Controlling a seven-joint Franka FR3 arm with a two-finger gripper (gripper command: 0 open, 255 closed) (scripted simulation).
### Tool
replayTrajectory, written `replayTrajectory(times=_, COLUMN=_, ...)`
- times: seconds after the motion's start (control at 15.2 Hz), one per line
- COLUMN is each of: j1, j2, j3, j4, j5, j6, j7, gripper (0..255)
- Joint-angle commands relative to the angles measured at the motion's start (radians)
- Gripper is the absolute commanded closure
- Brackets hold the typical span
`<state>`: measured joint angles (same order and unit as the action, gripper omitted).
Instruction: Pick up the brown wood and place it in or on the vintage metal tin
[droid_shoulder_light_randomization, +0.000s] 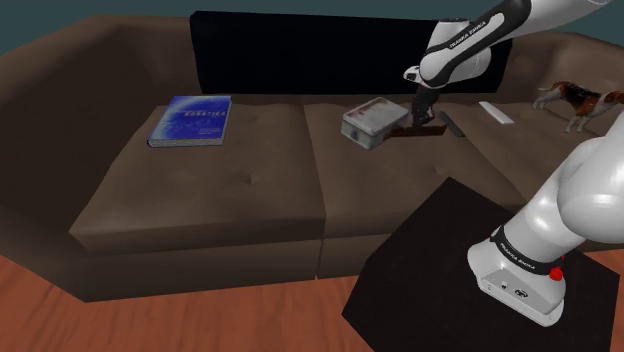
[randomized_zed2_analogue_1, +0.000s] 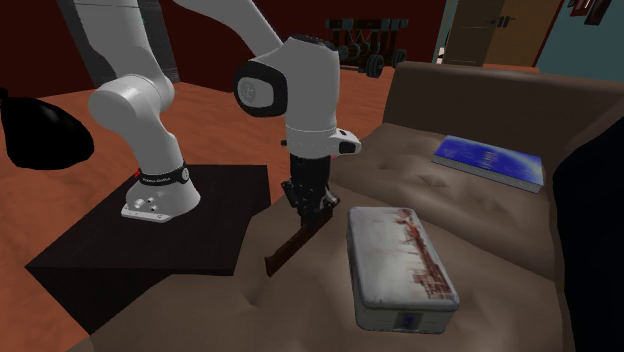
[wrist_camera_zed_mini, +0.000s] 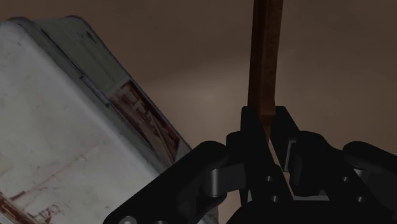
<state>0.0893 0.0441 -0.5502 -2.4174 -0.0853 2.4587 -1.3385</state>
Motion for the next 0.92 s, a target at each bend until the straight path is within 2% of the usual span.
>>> replayTrajectory(times=0.0, j1=0.001, j2=-0.029, j3=-0.002, j4=0.002, j5=-0.021, j6=-0.028, j7=0.013, gripper=255)
replayTrajectory(times=0.86, j1=0.001, j2=-0.166, j3=0.010, j4=0.068, j5=-0.093, j6=-0.218, j7=0.059, gripper=255)
